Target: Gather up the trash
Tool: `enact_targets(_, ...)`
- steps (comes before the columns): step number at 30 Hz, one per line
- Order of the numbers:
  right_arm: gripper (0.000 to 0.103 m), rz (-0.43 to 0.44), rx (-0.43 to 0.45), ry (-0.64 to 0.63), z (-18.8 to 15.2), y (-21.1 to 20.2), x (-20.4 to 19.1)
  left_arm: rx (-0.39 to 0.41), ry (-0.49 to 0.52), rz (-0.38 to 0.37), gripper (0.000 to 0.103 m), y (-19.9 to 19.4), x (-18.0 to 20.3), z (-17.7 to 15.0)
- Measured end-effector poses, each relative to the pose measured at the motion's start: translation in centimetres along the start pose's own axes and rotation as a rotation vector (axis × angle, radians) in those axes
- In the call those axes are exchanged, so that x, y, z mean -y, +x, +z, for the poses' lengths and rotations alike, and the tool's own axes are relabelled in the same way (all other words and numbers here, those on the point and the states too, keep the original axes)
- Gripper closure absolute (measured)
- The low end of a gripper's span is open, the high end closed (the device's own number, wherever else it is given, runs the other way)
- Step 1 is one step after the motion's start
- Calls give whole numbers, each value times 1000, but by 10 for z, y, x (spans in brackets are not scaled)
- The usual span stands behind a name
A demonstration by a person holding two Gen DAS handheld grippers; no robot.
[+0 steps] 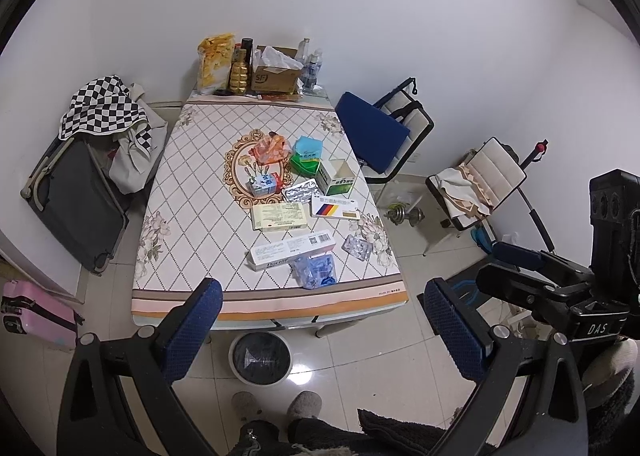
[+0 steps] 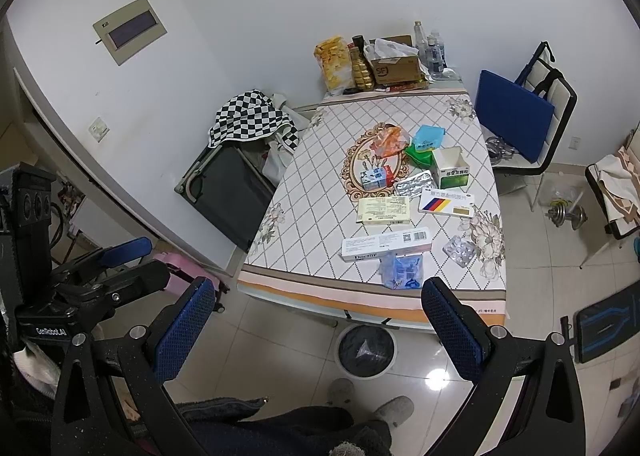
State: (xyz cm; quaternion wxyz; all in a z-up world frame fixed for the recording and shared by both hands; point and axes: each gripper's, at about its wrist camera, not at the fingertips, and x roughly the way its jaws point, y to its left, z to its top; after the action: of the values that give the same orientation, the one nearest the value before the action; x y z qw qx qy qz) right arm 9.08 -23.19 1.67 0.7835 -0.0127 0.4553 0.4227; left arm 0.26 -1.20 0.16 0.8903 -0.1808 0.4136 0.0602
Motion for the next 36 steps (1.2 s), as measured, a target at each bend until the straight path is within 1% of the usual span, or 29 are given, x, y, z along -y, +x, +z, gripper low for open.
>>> enact_targets(6,0,-7,2,4,-1,0,4,-2,4,-6,0,4,7,1)
enact_targets(8,0,-9,3,5,0,0,4,-6,5,-11,0,2,3,10)
enact_targets(13,0,-13,3,10,1,0,7,-4,10,-19,0,6,1,17)
enact_targets(36,0,-16,2,16,5,-3,13,0,12,-26,0,7,3,20)
